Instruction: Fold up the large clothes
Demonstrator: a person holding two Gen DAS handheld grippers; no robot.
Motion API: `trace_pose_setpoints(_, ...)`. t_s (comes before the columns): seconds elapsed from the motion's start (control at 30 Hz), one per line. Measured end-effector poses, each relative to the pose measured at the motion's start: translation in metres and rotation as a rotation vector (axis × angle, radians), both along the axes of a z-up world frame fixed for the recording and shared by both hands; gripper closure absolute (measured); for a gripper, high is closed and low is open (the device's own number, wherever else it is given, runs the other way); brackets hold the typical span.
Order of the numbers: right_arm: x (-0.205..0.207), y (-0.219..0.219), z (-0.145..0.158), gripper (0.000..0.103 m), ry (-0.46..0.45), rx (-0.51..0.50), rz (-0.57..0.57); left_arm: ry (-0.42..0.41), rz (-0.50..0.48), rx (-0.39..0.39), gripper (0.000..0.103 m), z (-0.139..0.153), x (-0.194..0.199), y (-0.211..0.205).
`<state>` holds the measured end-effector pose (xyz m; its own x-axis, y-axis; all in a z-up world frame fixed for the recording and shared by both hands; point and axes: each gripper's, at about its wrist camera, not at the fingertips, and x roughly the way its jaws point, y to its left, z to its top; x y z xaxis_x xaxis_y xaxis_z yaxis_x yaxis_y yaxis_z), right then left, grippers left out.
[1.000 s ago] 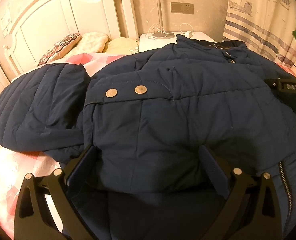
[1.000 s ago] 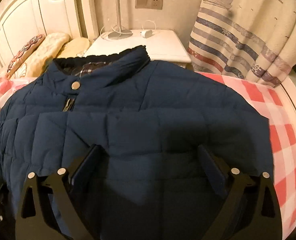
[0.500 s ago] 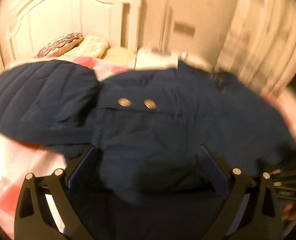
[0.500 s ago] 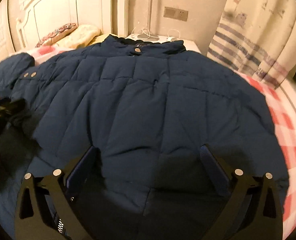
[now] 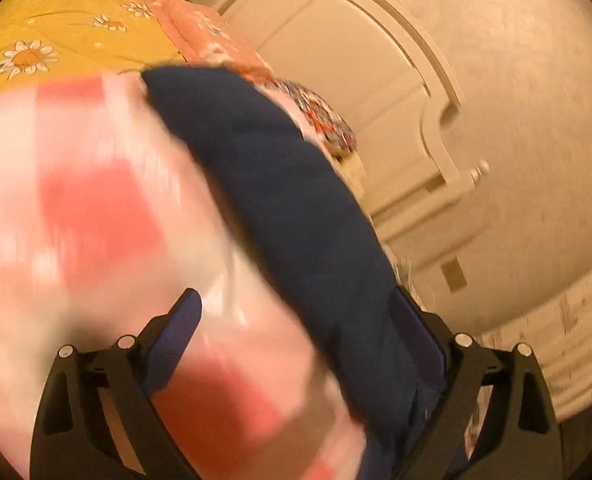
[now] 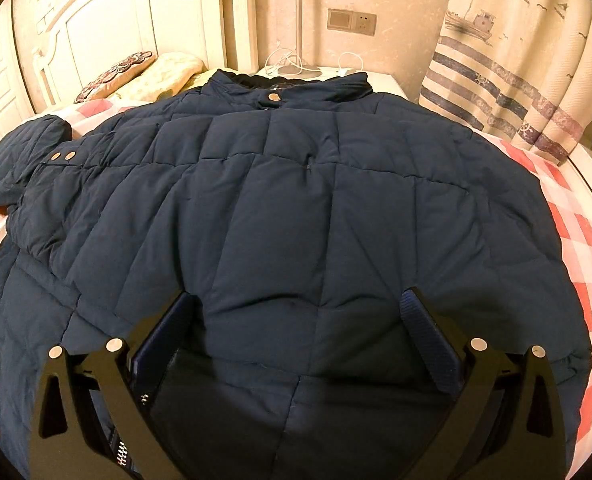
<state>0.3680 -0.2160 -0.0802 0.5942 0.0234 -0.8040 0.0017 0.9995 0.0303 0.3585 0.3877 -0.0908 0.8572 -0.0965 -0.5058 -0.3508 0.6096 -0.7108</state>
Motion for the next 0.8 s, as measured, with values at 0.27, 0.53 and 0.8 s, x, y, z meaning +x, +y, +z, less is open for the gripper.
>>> trace_pose_setpoints(0.27,0.000,0.000,0.000,0.004,0.002,0.001,0.001,0.081,0.038,-0.047,0.095,-0.006,0.062,0.038)
trace_pose_setpoints(0.53,0.001,0.000,0.000,0.004,0.002,0.004,0.001,-0.183,-0.106,0.244,0.099,0.078,0.022,-0.090)
trace_pose_setpoints(0.8,-0.046,-0.051,0.053,0.009,-0.237,0.231,-0.211,-0.291,-0.705,0.485,0.097,0.093,-0.002,-0.364)
